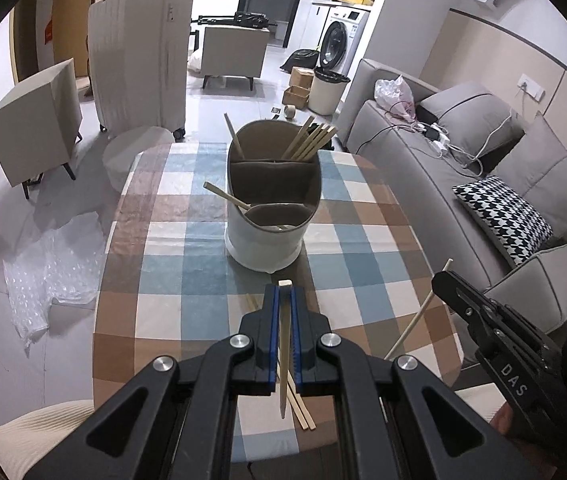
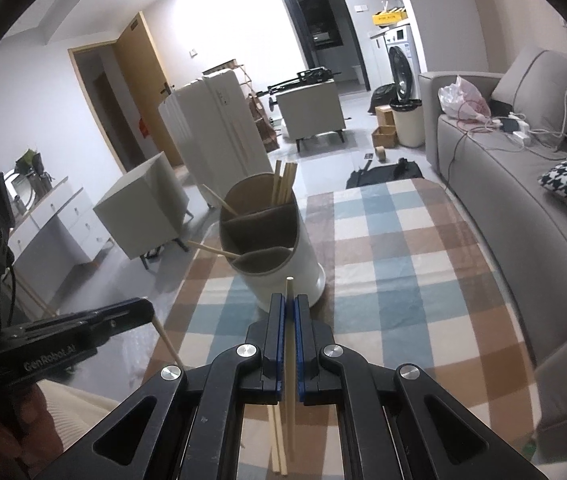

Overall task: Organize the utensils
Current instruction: 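Lift both held chopsticks up over the utensil holder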

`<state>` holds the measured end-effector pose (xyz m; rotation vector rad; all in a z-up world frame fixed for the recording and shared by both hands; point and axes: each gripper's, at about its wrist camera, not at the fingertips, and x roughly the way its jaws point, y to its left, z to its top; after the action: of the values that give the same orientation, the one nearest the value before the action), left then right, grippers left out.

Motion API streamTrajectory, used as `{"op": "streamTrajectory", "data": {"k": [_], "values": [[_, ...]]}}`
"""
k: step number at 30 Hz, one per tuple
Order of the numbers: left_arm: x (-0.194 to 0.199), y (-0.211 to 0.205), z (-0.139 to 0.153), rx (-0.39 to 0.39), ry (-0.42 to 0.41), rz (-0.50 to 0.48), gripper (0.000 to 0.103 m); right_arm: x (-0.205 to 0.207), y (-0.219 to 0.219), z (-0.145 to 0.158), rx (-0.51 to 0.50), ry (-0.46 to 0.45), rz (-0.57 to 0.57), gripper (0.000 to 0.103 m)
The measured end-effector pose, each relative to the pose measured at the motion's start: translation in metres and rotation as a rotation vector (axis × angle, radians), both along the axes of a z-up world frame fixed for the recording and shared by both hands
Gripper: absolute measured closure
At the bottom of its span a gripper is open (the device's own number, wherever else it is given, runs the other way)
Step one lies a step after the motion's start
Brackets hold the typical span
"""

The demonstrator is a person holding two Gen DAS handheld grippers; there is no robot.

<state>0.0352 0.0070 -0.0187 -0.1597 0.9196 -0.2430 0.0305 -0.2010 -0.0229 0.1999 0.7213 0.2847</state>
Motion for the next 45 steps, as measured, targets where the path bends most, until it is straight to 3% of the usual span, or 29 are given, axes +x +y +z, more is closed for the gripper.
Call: {"op": "streamTrajectory", "data": {"k": [8,17,30,45], "values": [[-0.007,0.000,0.024,-0.001,-0.030,-0.002,0.102,-0.013,-0.005,0.016,0.028,-0.016,-0.017,0.099],[0.005,-0.001,0.068,-0.024,-0.088,-0.030,0.102,-0.003,-0.004,0.059,0.043,-0.092,-0.006,0.099],[0.053,0.017,0.107,-0.063,-0.143,-0.023,0.102,0.060,-0.001,0.128,0.091,-0.168,-0.009,0.099],[0.129,0.037,0.110,-0.109,-0.163,0.004,0.102,0.154,0.017,0.139,0.112,-0.179,-0.004,0.099]]}}
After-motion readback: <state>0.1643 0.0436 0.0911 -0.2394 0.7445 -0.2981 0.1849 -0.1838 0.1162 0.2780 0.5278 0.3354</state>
